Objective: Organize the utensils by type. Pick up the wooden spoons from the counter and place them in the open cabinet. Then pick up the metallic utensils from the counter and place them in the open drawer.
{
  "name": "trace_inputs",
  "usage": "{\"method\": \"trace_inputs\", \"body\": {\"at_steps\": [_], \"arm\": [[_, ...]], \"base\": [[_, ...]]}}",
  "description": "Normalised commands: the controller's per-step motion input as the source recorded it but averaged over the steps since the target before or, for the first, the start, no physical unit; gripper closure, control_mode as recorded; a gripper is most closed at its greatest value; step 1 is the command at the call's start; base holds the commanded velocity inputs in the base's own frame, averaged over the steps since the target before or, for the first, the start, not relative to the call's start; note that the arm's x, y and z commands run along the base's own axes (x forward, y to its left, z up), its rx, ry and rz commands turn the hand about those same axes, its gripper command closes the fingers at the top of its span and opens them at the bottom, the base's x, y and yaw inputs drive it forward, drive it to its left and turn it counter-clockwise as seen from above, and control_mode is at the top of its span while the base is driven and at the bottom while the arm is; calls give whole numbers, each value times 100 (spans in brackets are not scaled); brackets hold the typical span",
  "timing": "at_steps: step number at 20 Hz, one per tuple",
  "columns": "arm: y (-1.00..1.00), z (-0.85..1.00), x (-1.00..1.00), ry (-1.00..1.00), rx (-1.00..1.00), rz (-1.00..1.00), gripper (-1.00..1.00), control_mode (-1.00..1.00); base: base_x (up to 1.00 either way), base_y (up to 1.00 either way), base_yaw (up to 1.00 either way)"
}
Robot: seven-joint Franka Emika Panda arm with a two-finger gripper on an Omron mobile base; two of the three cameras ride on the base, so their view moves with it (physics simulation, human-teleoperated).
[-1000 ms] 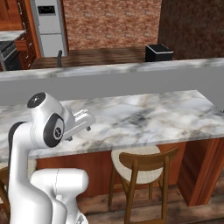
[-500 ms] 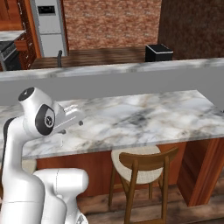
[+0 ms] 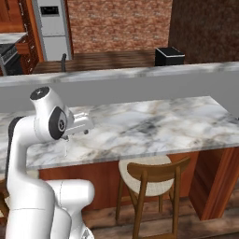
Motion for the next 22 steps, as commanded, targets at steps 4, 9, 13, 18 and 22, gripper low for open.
{"method": "trace_inputs", "body": {"at_steps": [4, 9, 13, 18, 22], "arm": [[0, 0, -7, 3, 14, -2, -100, -100], [12, 0, -6, 2, 5, -2, -100, -100], [25, 0, -13, 2, 0, 0, -100, -100], [34, -2, -20, 0, 0, 0, -100, -100], [45, -7, -13, 0, 0, 0, -100, -100]], "base": [[0, 0, 0], [0, 0, 0], [0, 0, 0], [0, 0, 0], [0, 0, 0]]}}
